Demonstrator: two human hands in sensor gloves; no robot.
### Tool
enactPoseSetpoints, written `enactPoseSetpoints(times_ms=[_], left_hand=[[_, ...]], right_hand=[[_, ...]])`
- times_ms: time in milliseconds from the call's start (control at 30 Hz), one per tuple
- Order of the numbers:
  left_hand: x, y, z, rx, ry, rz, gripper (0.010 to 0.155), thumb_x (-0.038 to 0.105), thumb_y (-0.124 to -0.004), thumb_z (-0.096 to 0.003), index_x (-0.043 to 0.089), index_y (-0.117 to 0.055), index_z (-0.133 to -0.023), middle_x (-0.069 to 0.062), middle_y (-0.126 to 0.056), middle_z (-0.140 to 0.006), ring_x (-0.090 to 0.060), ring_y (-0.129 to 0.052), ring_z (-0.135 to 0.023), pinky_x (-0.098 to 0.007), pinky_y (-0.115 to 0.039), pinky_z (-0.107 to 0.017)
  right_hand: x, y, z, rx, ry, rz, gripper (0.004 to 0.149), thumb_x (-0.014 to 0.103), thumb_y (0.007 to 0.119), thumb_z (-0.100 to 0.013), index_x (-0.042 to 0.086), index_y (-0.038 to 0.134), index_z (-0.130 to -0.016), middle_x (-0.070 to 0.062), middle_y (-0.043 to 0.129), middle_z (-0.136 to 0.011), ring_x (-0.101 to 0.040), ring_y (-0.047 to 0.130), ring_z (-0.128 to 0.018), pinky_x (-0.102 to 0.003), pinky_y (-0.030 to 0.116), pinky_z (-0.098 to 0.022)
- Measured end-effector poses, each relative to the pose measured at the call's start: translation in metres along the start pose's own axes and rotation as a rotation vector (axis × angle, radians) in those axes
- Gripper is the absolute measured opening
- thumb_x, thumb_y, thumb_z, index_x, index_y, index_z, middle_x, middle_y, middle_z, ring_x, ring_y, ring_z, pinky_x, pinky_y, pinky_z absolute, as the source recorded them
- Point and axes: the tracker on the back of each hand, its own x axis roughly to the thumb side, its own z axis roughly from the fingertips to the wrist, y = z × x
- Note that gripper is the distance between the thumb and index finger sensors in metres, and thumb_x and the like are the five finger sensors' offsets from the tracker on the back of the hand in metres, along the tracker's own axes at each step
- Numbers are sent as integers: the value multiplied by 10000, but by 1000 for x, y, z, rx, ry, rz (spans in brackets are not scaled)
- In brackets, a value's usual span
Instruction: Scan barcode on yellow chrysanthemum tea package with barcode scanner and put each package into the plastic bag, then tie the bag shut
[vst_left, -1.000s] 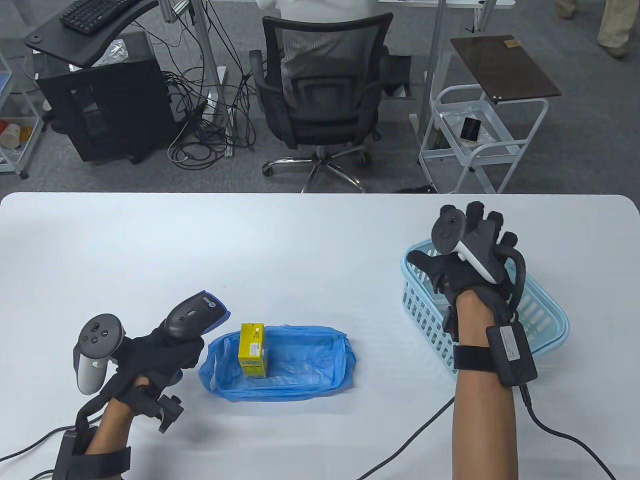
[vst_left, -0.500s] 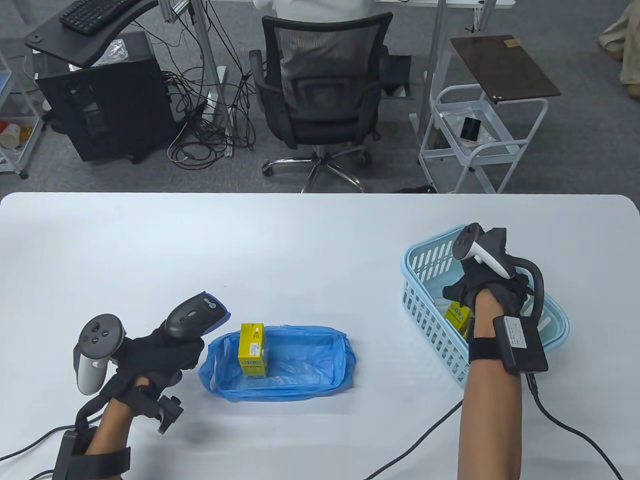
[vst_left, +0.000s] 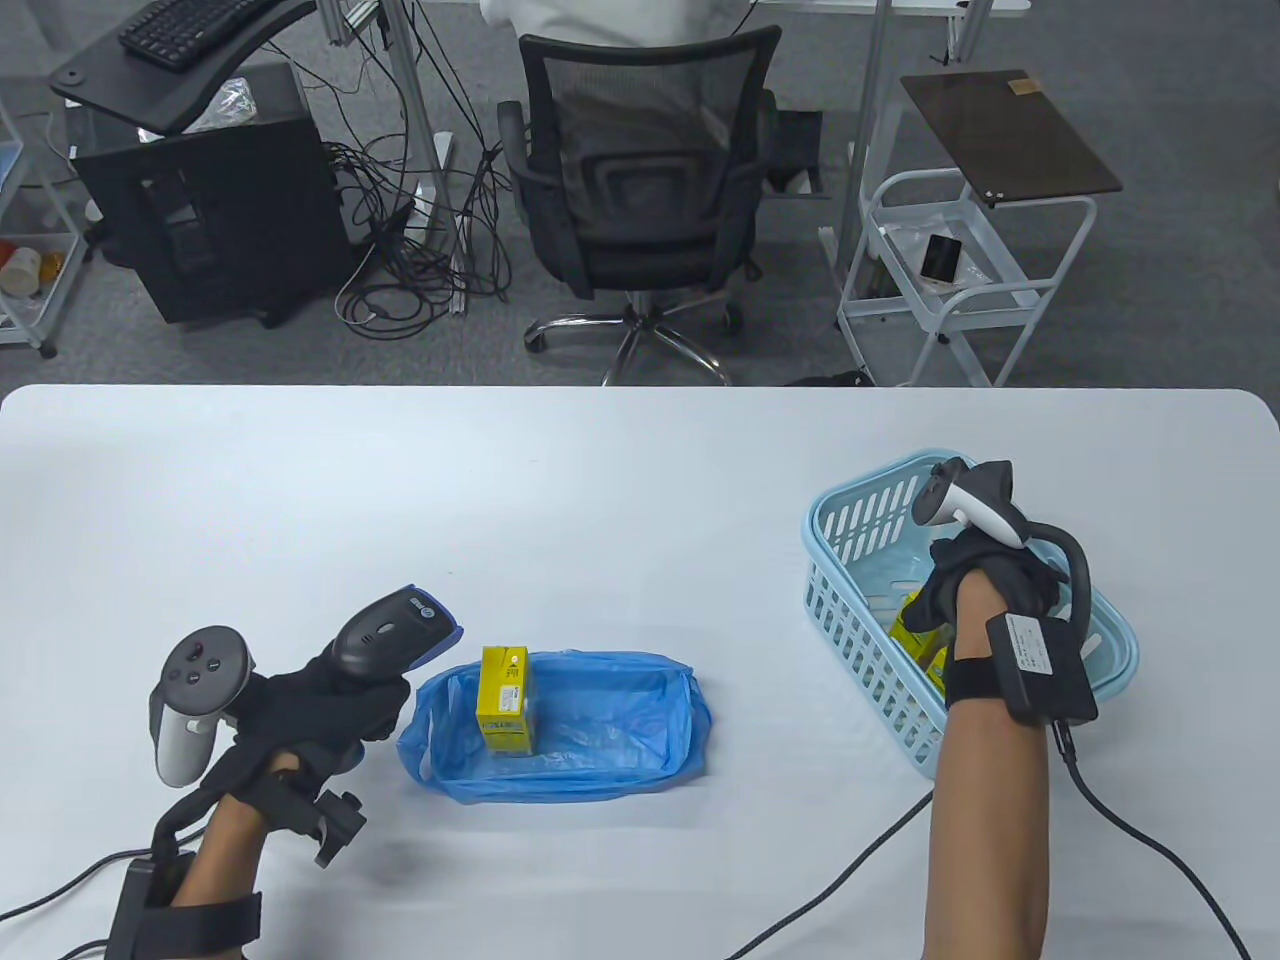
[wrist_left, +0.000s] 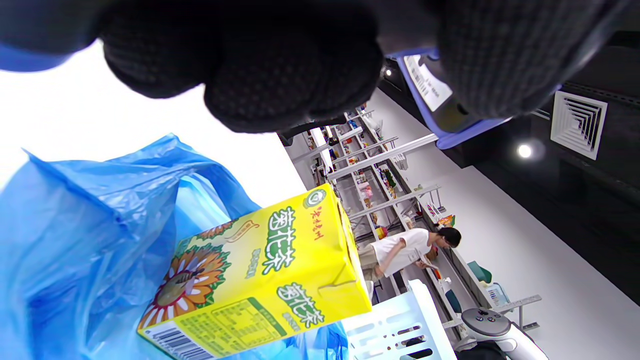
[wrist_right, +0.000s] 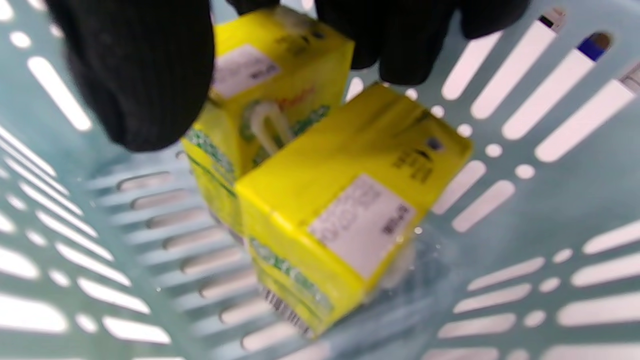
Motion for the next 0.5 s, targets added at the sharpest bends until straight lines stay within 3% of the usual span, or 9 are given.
enactPoseSetpoints(times_ms=[133,333,500], left_hand=[[0,1,0,3,-1,-27,700,509,-894,-404,252,-596,-983,100,-959,-687,-194,-1069,-449,-448,-903,-404],[1,1,-1,17,-16,-63,674,471,-923,-399,253,-630,-966,112,-970,-675,-203,-1110,-497,-428,-942,-388],[0,1,-2,16,-12,-80,666,453,-938,-393,246,-647,-955,98,-988,-686,-209,-1134,-501,-402,-965,-354]], right_hand=[[5,6,-5,25,5,15,886,526,882,-319,344,335,-992,-117,570,-1054,-424,683,-952,-609,544,-719],[9,5,-3,-36,11,67,876,556,892,-301,318,405,-988,-108,668,-988,-407,732,-923,-606,562,-717],[5,-16,25,-134,32,82,856,599,852,-301,268,459,-987,-140,715,-941,-418,789,-866,-616,592,-697]])
